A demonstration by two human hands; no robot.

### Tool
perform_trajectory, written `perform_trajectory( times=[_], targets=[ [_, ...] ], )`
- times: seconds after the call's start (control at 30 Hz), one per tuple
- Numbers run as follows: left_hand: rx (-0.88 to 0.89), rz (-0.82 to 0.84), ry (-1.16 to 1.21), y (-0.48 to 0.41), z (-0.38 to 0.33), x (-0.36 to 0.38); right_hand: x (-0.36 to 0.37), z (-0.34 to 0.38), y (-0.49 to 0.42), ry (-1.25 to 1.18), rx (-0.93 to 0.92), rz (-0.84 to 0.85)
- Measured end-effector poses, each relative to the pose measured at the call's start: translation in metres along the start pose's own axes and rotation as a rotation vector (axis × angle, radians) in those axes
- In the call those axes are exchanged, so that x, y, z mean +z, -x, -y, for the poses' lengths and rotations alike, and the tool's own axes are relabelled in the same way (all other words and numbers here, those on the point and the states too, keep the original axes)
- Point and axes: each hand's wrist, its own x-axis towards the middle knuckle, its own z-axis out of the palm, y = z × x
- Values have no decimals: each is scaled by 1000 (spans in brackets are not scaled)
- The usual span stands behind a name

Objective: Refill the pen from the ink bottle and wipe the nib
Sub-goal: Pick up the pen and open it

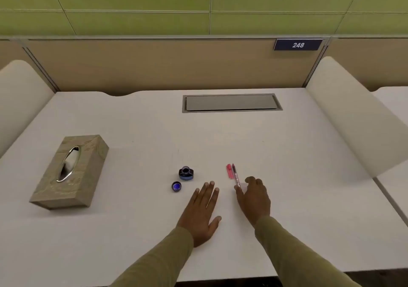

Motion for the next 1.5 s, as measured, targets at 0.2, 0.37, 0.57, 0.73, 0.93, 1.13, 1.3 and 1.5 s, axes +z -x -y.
perform_trajectory(
  times=[0.2, 0.37, 0.57, 0.73, 0.93, 1.13, 1.3, 1.5],
  targets=[
    [-58, 49, -37, -2, -3, 25, 5, -5, -8, -5, 6, 41],
    [-106, -3, -40, -3, -4, 38, 5, -11, -15, -6, 0, 28],
    [-271, 51, 162, -16, -20, 15, -8, -12, -4, -334, -42, 36],
    [-662, -257, 966, -41, -42, -45, -42, 14, 32, -663, -47, 200],
    [-612, -195, 1538, -41, -50, -116, -74, 49, 65, -906, 28, 405],
    [-515, -181, 1835, -24, -44, -148, -88, 77, 75, -1196, 120, 702],
    [-471, -119, 1931, -9, -34, -169, -91, 98, 81, -1358, 221, 856],
    [-409, -118, 1928, -2, -13, -175, -84, 121, 88, -1406, 258, 821]
  ],
)
